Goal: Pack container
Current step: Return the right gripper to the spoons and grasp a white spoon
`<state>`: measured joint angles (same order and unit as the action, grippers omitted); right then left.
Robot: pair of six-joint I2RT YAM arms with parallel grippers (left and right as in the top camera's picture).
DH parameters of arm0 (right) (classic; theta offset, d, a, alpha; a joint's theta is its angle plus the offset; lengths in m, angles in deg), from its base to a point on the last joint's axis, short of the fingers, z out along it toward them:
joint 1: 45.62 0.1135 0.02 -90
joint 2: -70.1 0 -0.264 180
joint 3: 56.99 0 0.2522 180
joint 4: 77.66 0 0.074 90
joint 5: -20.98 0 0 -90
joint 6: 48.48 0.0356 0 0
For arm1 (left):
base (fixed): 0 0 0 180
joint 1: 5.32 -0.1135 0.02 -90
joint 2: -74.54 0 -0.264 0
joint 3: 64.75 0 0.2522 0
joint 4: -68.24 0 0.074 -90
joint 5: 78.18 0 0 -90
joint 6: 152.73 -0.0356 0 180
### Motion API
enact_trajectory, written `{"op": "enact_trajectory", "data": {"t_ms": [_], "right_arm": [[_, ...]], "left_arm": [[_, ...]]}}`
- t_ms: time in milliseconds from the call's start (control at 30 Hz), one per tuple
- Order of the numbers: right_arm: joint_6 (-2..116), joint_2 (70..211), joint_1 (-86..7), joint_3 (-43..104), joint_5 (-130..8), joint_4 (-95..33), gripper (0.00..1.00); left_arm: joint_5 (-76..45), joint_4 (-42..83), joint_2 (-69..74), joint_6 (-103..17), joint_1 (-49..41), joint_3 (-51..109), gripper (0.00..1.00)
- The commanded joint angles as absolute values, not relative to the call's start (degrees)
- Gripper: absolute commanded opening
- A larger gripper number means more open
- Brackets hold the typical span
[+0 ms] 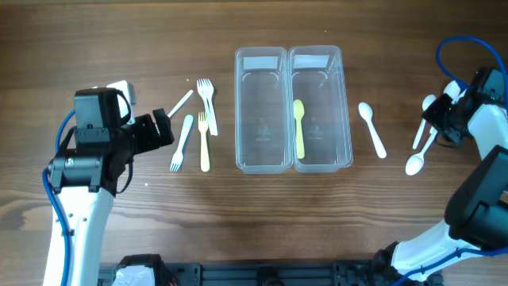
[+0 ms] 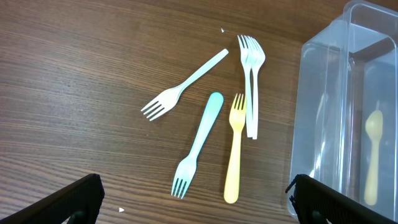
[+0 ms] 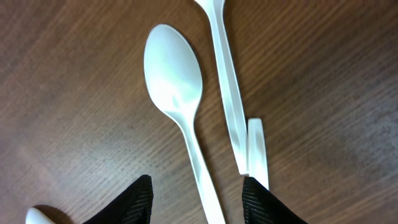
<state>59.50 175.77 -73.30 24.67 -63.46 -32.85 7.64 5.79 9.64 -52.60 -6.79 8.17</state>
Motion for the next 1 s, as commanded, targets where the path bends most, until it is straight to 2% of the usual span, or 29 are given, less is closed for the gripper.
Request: {"op": "enact_trajectory", "data": {"t_ms": [0, 267, 667, 733, 833, 900, 967], "right_arm": [[59.52, 176.77, -71.86, 24.56, -62.63, -33.81, 0.46], [59.35, 176.84, -70.55, 24.56, -68.16, -33.5, 0.46], [55.89, 182.67, -70.55, 24.56, -67.72, -33.2, 0.46], [55.87, 183.26, -70.55, 24.56, -67.7, -33.07, 0.34], [55.89, 184.51, -70.55, 24.56, -67.7, -32.52, 0.26], [56.57, 184.86, -70.53, 24.56, -67.72, -31.49, 0.13], [56.66, 184.73, -70.55, 24.67, -67.74, -30.6, 0.09]], "left_arm": [[7.77, 5.66, 9.59, -53.5, -7.14, 9.13, 1.0], [7.79, 4.04, 9.59, -53.48, -7.14, 9.13, 1.0], [7.79, 4.07, 9.59, -53.52, -7.14, 9.13, 1.0], [7.79, 4.09, 9.59, -53.52, -7.14, 9.13, 1.0], [7.79, 4.07, 9.59, -53.5, -7.14, 9.13, 1.0], [7.79, 4.09, 9.59, -53.52, -7.14, 9.13, 1.0], [7.79, 4.09, 9.59, -53.52, -7.14, 9.13, 1.0]]}}
